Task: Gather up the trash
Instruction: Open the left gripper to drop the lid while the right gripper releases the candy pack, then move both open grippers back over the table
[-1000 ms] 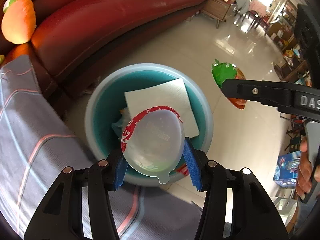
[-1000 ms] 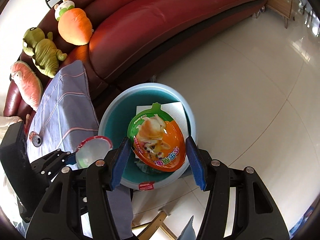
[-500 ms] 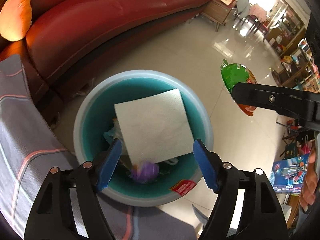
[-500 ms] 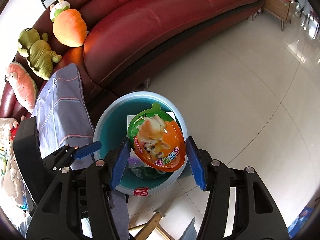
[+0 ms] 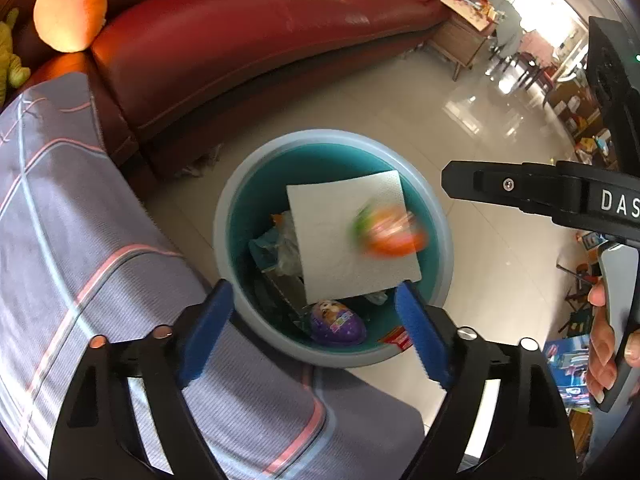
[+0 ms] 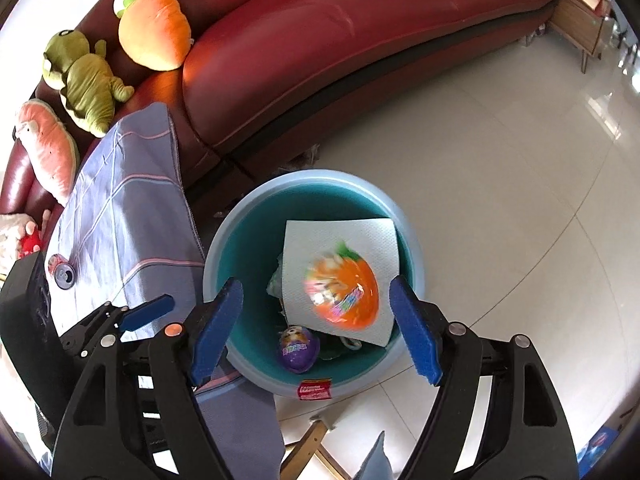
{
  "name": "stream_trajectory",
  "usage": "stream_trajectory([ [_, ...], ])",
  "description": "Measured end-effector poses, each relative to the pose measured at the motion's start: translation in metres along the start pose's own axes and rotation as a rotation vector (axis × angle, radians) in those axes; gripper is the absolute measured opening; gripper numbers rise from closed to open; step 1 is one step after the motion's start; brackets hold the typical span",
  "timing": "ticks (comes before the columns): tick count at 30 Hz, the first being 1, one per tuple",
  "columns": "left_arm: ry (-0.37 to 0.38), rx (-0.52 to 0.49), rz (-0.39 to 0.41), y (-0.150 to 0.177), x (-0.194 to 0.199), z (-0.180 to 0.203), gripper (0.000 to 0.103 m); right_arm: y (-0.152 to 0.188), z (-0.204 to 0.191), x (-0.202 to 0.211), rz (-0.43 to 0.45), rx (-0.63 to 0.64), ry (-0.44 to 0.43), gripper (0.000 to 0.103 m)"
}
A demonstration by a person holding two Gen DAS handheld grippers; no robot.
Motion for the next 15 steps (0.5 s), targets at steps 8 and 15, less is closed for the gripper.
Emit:
stream_trajectory([
  [8,0.006,0.013,0.004,0.016,0.017,-0.005,0.092,0.007,-0.012,0.012,-0.011,0.014,0.017,0.083],
  [15,-0.004,0.01,0.039,0.033,0.045,-0.016,0.094,0.02,-0.037,0.027,-0.012,0.046,0.03,0.085],
])
Point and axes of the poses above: each gripper's, at about its wrist camera, not at the fingertips, and x roughly against the way its jaws point, z to its right, y to its underside, the point moved 7 cm from there along -x, roughly the way its jaws point, and after that the axes turned 14 degrees about x, right-handed, at the moved point
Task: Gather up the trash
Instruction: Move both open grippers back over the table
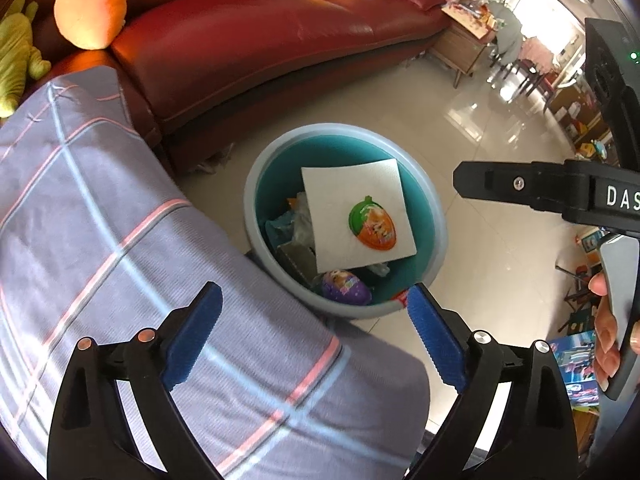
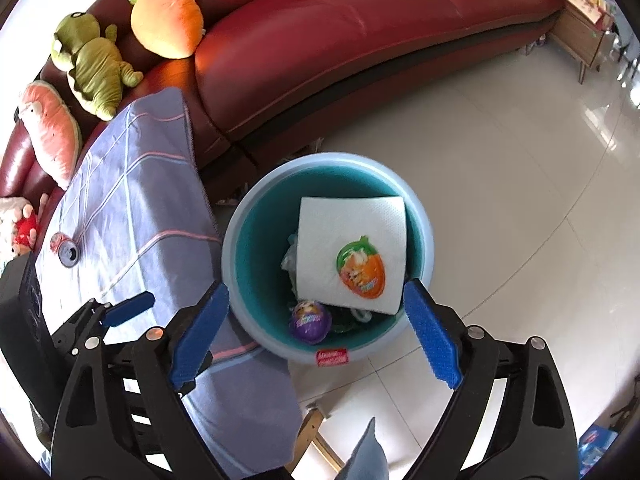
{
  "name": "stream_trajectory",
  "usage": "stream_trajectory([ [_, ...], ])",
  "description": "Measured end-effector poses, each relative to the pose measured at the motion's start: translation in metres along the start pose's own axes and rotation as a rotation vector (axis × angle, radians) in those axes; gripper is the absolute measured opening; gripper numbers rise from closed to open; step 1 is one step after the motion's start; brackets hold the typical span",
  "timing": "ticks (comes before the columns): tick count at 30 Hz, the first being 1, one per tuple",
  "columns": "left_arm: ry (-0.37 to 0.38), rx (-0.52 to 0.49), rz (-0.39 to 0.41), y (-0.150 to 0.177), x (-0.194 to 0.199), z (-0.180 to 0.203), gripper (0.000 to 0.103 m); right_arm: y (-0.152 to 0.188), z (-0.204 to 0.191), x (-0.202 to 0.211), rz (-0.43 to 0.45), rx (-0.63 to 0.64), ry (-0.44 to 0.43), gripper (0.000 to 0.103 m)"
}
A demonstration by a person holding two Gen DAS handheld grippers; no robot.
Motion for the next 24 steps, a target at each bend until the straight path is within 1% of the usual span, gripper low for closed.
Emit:
stream_trajectory([
  [7,-0.017,-0.002,0.048,0.021,0.036,-0.022,0.095,0.015,-0.041,0.014,0.005,0.07,0.003,0.085],
  [12,-0.027,0.029,0.069,0.041,0.06,-0.047,0.095,0.026,-0.081,0.021,-0.004,0.124,-0.013,0.085],
  [16,-0.042,0.062,0.096,0.06,0.083,-0.073,0.095,0.033,-0.118,0.028,0.004,0.181,-0.025,0.085],
  [18,-0.054,0.079,0.11,0.071,0.095,-0.087,0.095,0.037,-0.139,0.031,0.002,0.214,-0.032,0.088],
  [21,-0.066,0.101,0.123,0.085,0.109,-0.106,0.095,0.043,-0.167,0.033,0.001,0.255,-0.043,0.089],
  [24,-0.092,0.129,0.141,0.1,0.127,-0.129,0.095,0.049,-0.19,0.032,-0.006,0.285,-0.059,0.089],
])
Point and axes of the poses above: each gripper's, at about its wrist camera, not at the fingertips, and x roughly against the way its jaws point, z to its right, y to its underside, the point moved 7 cm from there along -x, roughly the way its jaws point, and after that the axes turned 14 degrees about x, right-handed, at the moved point
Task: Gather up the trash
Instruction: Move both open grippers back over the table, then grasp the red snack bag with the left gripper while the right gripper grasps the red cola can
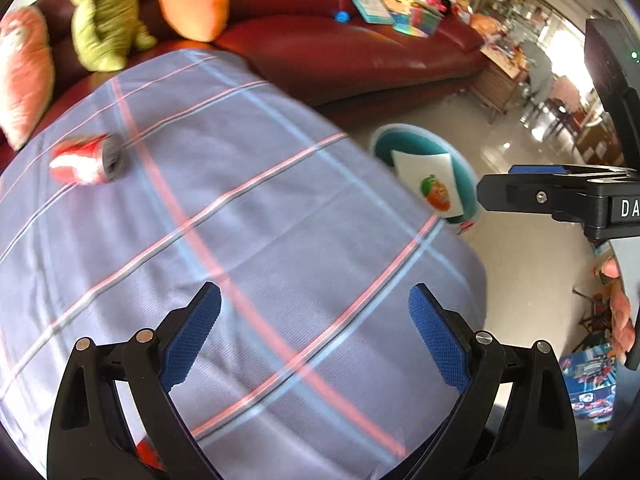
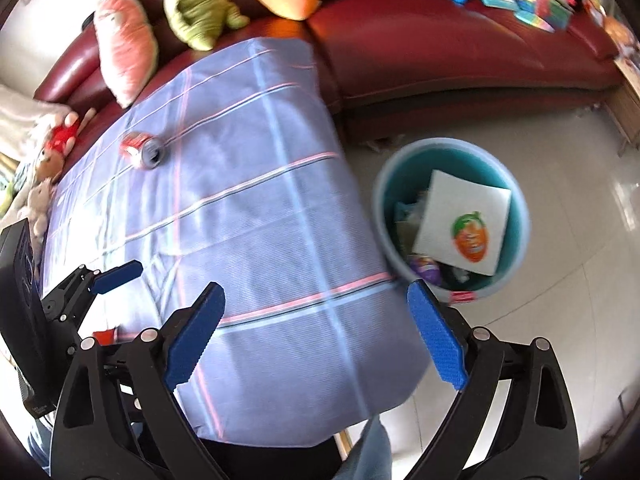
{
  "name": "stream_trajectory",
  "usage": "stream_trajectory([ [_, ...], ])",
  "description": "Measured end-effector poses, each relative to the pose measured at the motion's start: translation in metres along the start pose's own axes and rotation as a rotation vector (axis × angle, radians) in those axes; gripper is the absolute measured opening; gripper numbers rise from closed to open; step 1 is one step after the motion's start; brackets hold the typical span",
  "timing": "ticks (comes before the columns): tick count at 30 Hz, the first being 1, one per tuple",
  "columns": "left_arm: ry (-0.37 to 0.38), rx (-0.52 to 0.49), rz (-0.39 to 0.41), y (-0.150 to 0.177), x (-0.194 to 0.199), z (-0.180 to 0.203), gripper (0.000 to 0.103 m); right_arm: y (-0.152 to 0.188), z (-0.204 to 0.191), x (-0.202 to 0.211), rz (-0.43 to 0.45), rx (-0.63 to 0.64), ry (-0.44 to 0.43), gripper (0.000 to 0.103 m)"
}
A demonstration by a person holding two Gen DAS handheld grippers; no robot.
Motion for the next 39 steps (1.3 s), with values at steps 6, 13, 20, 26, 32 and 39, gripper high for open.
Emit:
stream_trajectory([
  [6,-0.057,0.035,0.018,0.03,0.036,-0.059,0.095,0.005,-0.057,-0.009,-0.029,0.077,-0.049,0.089],
  [13,-0.133,0.062,-0.012,0.08,0.066,-0.128,0.095,0.017,-0.115,-0.024,-0.081,0.179,-0.073,0.089],
  [20,-0.154,0.099,-0.065,0.117,0.062,-0.163,0.095,0.022,-0.154,-0.04,-0.129,0.26,-0.096,0.089],
  [26,-0.174,0.055,-0.067,0.129,0.048,-0.161,0.092,0.019,-0.165,-0.052,-0.153,0.286,-0.097,0.089],
  [32,-0.125,0.145,-0.013,0.107,0.051,-0.172,0.041,0.01,-0.162,-0.063,-0.169,0.283,-0.097,0.089],
  [39,-0.118,0.223,0.026,0.066,0.044,-0.185,0.037,-0.022,-0.161,-0.08,-0.175,0.301,-0.098,0.089],
])
Point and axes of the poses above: each gripper's, at about its wrist camera, not at the fingertips, and x roughly against the way its jaws point, z to its right, y to its underside, the point moved 7 cm from there along -x, roughly the way its jaws point, and after that the axes turned 14 degrees about x, right-handed, at the moved point
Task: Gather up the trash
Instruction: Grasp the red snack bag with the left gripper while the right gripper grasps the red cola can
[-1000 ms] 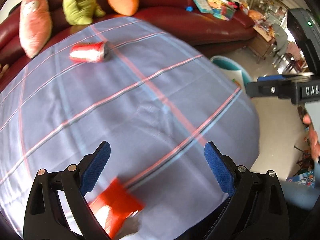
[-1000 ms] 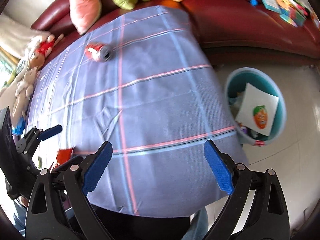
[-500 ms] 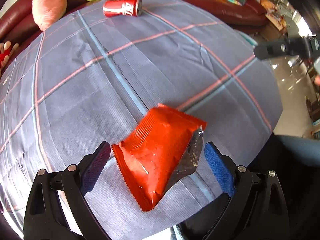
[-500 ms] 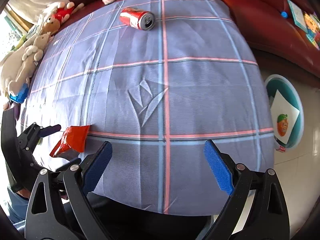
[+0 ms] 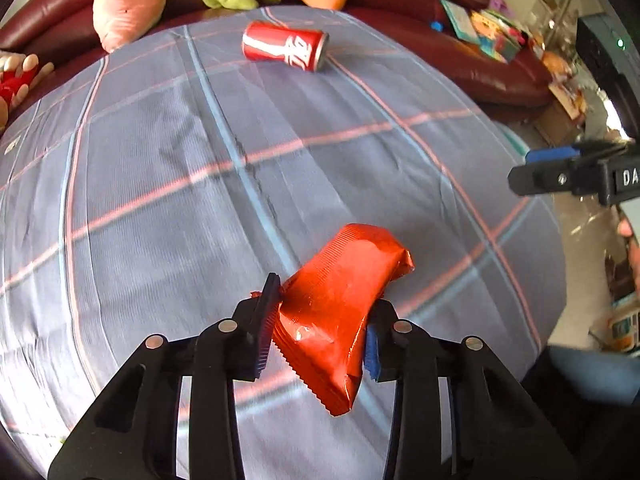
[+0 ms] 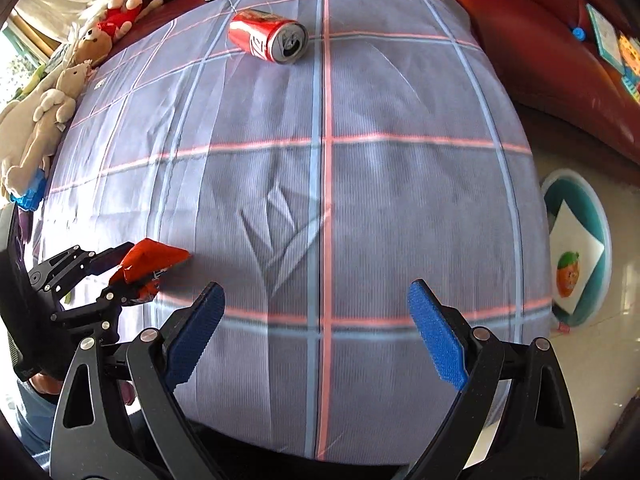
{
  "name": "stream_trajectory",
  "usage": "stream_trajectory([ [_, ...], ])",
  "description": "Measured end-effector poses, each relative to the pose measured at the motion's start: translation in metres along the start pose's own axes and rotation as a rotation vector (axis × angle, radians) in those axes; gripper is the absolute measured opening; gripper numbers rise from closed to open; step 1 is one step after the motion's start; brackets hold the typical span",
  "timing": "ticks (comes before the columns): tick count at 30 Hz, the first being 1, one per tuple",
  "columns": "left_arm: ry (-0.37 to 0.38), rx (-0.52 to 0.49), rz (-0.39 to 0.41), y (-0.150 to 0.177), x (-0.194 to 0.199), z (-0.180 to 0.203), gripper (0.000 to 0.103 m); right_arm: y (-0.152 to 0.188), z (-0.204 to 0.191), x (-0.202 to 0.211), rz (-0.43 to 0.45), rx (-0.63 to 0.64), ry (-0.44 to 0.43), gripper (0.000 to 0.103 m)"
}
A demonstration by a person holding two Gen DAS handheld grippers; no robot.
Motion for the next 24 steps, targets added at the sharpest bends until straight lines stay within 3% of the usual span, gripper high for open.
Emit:
stream_trajectory([
  [8,0.011,0.103,0.067,-0.078,-0.007,-0.014,0.037,-0.092,0.011,-0.008,0.019,0.094,0.011,0.089],
  [15,-0.017,0.163,0.107,-0.139,-0.016,-0.045,0.037,-0.184,0.002,-0.033,-0.021,0.237,-0.003,0.089],
  [20,-0.03,0.202,0.109,-0.16,-0.026,-0.064,0.037,-0.236,-0.005,-0.071,-0.075,0.313,-0.047,0.089],
  [24,-0.042,0.221,0.097,-0.167,-0.036,-0.077,0.037,-0.253,-0.005,-0.097,-0.099,0.338,-0.07,0.089],
])
Point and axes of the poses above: each gripper's, at about its wrist camera, not at the fingertips, and x roughly against the way its jaws point, z to its right, y to its underside, the point moved 7 cm from there along -x, roughly the way its jaws point, and after that the axes turned 14 degrees about x, right-handed, at the moved point
